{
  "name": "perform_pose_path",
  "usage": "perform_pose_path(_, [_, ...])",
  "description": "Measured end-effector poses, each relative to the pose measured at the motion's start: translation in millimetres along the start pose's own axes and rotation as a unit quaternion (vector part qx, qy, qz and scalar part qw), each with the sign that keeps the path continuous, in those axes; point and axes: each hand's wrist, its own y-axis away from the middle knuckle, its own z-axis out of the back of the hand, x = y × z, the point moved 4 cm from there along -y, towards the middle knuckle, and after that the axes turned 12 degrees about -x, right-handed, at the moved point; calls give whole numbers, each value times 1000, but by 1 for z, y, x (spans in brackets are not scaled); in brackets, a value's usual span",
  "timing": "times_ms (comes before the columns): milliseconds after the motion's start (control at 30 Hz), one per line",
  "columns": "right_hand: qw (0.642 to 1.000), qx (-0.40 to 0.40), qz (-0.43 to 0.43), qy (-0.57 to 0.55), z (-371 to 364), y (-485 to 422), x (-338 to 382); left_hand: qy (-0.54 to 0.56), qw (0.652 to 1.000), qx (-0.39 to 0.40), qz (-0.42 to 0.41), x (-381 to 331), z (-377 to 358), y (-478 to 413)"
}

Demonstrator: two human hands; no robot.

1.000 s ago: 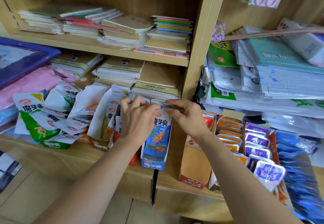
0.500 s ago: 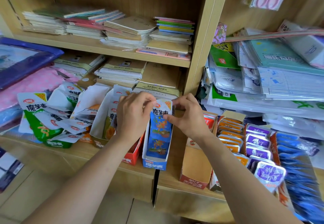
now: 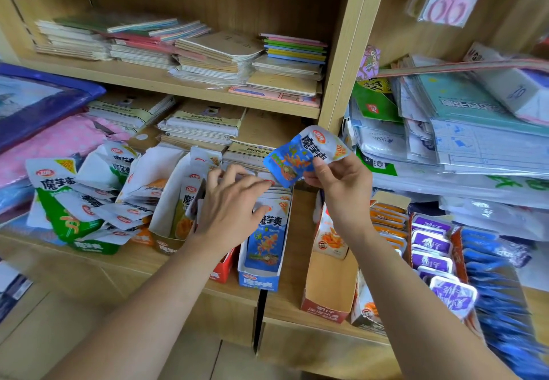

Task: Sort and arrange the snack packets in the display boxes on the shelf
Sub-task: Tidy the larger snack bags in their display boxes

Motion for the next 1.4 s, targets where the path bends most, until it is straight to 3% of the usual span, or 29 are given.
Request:
perform_pose_path(400, [990,120,-11,78,-6,9,-8,102,994,-20,-27,3,10,6])
perform_pose_path(700, [965,163,61,195,-18,7,-4,51,998,-34,-22,2,9,7])
perform_pose_path(933, [909,146,100,376,-25,7,-30,44,995,-78,-42,2,6,10])
perform_pose_path(1100, [935,88,193,285,-23,6,-15,45,994,-86,-44,1,7,12])
perform_pose_path(1233, [912,116,261,296,-24,11,-20,50,994,-91,-37,2,6,12])
perform_pose_path(1400, [912,97,263,299,-20,9,-20,35,994,-106,-18,0,7,11])
